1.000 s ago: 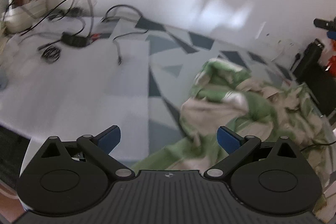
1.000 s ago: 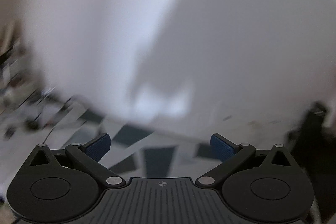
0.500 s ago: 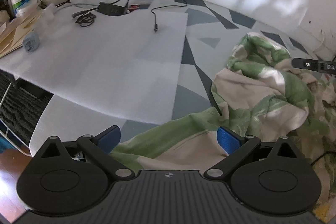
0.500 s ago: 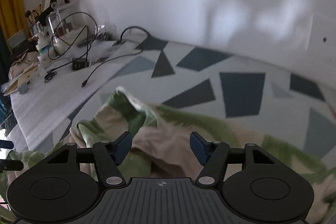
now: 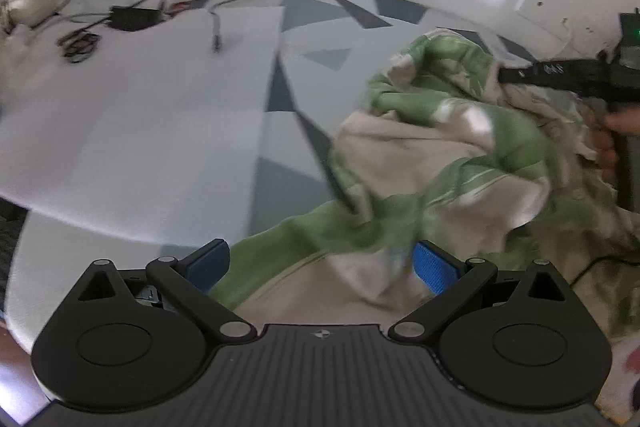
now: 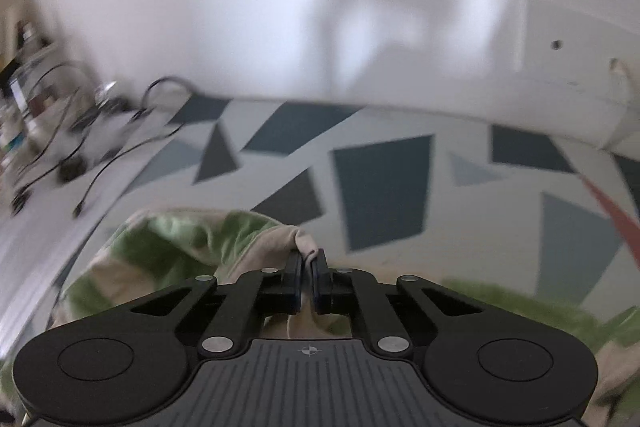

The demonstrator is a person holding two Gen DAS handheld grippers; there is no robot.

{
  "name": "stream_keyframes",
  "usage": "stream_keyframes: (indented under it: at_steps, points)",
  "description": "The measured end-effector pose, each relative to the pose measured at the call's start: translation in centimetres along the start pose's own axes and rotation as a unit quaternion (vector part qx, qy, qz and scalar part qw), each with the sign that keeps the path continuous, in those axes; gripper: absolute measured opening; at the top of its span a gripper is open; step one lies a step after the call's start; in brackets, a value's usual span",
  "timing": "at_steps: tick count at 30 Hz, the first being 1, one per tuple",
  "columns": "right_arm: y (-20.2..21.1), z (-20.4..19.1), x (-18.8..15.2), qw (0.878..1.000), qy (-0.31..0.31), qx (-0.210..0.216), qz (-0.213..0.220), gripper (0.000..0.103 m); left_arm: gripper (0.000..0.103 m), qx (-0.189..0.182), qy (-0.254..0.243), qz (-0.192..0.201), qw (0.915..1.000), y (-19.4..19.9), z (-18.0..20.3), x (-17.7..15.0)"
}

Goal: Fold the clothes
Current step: 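Grasp a shirt edge with the left tool while the right tool grasps another edge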

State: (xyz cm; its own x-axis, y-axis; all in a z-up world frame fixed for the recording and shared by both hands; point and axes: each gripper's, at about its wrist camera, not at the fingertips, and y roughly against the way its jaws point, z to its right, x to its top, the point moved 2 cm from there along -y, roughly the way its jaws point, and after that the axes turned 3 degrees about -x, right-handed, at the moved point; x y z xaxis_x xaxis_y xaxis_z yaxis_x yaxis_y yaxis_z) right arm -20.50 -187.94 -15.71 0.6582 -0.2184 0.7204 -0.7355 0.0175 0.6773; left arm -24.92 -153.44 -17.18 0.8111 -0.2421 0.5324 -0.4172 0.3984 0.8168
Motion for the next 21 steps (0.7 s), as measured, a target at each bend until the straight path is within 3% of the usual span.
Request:
stream_keyframes:
  at_steps: [3, 6, 7, 8, 10, 11, 15, 21]
  points:
    - [-0.4, 0.3, 0.4, 1.0, 0.001, -0.007, -0.001, 0.004, 0.101, 0.003, -0.003, -0.01, 0.9999, -0.9, 0.6, 0.5]
    - [-0.9, 0.1, 0.3, 1.0, 0.014, -0.011, -0.008, 0.004, 0.093, 0.012, 0.001, -0.015, 0.9998, -1.3, 1.2, 0.9]
    - [-1.1, 0.1, 0.3, 1.0, 0.014, -0.013, -0.01, 0.004, 0.083, 0.017, 0.0, -0.014, 0.9998, -1.3, 1.5, 1.0]
    - [-1.3, 0.1, 0.3, 1.0, 0.013, -0.015, -0.012, 0.004, 0.055, 0.02, -0.001, -0.013, 0.9997, -1.2, 1.7, 1.1]
    - [-1.7, 0.1, 0.5, 1.0, 0.003, -0.018, -0.013, 0.004, 0.017, 0.012, 0.006, -0.019, 0.9997, -1.1, 1.5, 1.4]
    - [-1.8, 0.1, 0.6, 1.0, -0.002, -0.02, -0.013, 0.004, 0.01, 0.007, 0.01, -0.022, 0.9997, -1.1, 1.3, 1.6]
    - [-2.2, 0.0, 1.5, 1.0, 0.0, -0.031, -0.003, 0.004, 0.007, 0.005, 0.025, -0.003, 0.9997, -0.2, 0.4, 2.7]
    - [-2.5, 1.2, 4.2, 0.997, -0.023, -0.063, 0.032, 0.004, 0.006, 0.04, 0.044, 0.101, 0.9931, 4.7, -2.0, 6.7]
